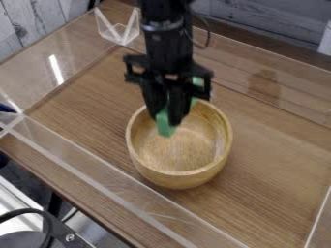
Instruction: Put the green block in the brown bowl
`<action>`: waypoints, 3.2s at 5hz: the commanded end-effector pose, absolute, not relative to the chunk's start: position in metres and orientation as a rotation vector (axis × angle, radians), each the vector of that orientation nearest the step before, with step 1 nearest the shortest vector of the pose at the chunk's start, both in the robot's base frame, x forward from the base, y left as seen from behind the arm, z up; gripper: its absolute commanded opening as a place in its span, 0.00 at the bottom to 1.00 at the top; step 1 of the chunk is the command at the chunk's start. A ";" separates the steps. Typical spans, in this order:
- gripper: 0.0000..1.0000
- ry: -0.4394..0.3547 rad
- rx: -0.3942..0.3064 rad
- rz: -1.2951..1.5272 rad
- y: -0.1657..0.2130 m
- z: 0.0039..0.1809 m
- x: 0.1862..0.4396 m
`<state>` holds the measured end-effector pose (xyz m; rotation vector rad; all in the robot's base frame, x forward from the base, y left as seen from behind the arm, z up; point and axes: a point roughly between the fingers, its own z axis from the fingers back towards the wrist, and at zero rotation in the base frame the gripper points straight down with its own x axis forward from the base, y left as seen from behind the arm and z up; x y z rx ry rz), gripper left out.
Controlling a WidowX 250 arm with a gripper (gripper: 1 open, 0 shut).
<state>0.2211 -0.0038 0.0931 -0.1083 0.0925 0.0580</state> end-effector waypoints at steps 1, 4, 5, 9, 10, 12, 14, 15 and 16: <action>0.00 0.033 -0.081 0.037 -0.009 0.092 0.219; 0.00 0.075 -0.041 0.009 -0.016 0.056 0.220; 0.00 0.082 -0.039 0.009 -0.016 0.054 0.222; 0.00 0.108 -0.037 0.009 -0.016 0.055 0.225; 0.00 0.114 -0.036 0.009 -0.015 0.054 0.226; 0.00 0.129 -0.034 0.008 -0.015 0.052 0.227; 0.00 0.137 -0.034 0.013 -0.014 0.050 0.230; 1.00 0.142 -0.033 0.016 -0.014 0.051 0.231; 1.00 0.147 -0.033 0.019 -0.014 0.055 0.232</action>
